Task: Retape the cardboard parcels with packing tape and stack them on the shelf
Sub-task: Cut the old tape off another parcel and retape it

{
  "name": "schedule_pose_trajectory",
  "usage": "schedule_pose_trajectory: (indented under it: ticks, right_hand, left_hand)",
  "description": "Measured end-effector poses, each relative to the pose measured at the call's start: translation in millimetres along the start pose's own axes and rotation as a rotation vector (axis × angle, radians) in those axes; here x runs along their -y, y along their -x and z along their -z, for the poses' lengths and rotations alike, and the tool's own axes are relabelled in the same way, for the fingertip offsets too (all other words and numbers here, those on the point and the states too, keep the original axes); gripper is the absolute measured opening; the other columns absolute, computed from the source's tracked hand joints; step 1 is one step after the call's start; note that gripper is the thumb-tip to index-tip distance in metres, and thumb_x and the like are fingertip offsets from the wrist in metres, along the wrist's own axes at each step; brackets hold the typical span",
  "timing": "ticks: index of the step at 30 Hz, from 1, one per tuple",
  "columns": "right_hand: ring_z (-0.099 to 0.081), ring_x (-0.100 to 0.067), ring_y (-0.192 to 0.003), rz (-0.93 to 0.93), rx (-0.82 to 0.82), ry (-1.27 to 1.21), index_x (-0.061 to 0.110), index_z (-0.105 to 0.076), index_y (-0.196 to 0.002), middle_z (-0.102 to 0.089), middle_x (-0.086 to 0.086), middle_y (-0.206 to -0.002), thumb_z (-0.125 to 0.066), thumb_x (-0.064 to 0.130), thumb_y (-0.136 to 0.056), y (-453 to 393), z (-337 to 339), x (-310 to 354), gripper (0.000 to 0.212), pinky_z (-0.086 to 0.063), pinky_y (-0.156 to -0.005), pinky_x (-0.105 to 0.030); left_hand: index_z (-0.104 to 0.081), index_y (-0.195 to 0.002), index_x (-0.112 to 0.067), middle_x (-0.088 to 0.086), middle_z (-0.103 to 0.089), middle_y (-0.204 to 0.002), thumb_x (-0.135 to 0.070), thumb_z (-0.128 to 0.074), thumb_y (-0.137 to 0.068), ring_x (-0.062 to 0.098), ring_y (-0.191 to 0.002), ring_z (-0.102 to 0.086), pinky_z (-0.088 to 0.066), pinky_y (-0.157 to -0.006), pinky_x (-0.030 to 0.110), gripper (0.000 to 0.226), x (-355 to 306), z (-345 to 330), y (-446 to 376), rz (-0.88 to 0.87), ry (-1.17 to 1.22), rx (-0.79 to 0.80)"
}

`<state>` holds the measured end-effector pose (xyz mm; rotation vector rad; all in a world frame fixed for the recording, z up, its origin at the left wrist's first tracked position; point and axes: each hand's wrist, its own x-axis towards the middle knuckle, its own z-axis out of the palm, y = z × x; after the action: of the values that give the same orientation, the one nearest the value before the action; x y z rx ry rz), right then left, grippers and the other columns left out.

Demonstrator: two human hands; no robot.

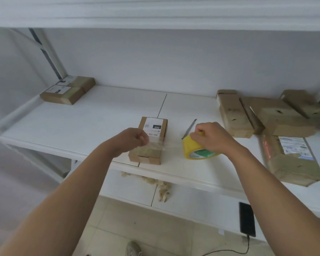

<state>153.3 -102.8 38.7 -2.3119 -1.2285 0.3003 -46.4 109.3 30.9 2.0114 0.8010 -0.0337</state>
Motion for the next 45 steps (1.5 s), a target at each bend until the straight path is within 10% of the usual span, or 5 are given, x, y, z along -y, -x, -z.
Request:
schedule_pose_trajectory:
  ticks: [6,13,26,45]
  right_hand:
    - [-0.062,-0.026,-0.081,0.001,0.018,-0.054,0.009,-0.063,-0.079,-0.069,-0.010,-0.084,-0.046,0.058,-0.071,-12.0,-12.1,11.0,0.053,-0.052,-0.073,-0.044]
    - [-0.057,-0.032,-0.075,-0.037,-0.024,-0.043,0.005,-0.059,-0.075,-0.062,-0.015,-0.076,-0.060,0.036,-0.088,-16.1,-24.0,17.5,0.034,-0.046,-0.064,-0.042]
    - [-0.059,-0.031,-0.073,-0.145,0.037,0.066,0.007,-0.053,-0.070,-0.061,-0.012,-0.074,-0.056,0.038,-0.088,-15.5,-42.3,16.8,0.035,-0.037,-0.057,-0.035]
    - [-0.055,-0.025,-0.068,-0.118,0.107,0.273,0.008,-0.056,-0.075,-0.056,-0.006,-0.073,-0.049,0.040,-0.093,-16.4,-52.3,17.1,0.037,-0.036,-0.055,-0.032]
  left_hand:
    - [-0.064,-0.108,-0.002,0.014,-0.068,-0.088,0.002,-0.067,-0.090,0.023,-0.082,-0.065,-0.056,-0.087,0.036,0.019,27.0,9.0,1.6,0.081,0.320,-0.071]
    - [-0.066,-0.088,-0.008,0.004,-0.066,-0.083,-0.007,-0.066,-0.093,0.018,-0.077,-0.064,-0.054,-0.079,0.029,0.005,41.8,-0.2,-5.4,0.144,0.589,-0.165]
    - [-0.056,-0.107,-0.019,-0.002,-0.062,-0.086,-0.017,-0.070,-0.088,0.011,-0.074,-0.057,-0.041,-0.056,0.025,0.023,50.5,-21.3,-22.9,0.137,0.152,-0.365]
    - [-0.052,-0.109,-0.017,0.007,-0.067,-0.092,-0.014,-0.059,-0.090,0.020,-0.077,-0.059,-0.051,-0.067,0.032,0.021,62.4,-43.4,-27.4,0.122,0.019,-0.396]
